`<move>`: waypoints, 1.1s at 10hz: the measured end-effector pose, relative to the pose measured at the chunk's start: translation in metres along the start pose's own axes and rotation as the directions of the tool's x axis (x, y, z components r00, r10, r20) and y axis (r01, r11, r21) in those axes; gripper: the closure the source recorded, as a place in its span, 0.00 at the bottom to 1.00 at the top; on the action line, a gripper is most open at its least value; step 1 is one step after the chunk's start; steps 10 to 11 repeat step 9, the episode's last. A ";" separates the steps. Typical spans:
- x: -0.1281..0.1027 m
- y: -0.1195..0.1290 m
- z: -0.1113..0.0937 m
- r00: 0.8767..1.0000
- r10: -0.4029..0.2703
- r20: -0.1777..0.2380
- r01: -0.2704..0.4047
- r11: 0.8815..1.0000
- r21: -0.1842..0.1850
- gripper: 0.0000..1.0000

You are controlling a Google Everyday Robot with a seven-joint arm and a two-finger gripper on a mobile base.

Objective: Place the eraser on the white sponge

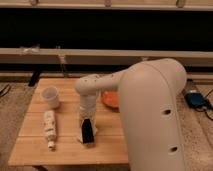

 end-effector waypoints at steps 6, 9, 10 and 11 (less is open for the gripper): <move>-0.002 -0.009 -0.019 0.996 0.044 0.077 -0.038 0.997 -0.073 0.20; -0.002 -0.009 -0.020 0.996 0.047 0.081 -0.041 0.996 -0.077 0.20; -0.002 -0.009 -0.020 0.996 0.047 0.081 -0.041 0.996 -0.077 0.20; -0.002 -0.009 -0.020 0.996 0.047 0.081 -0.041 0.996 -0.077 0.20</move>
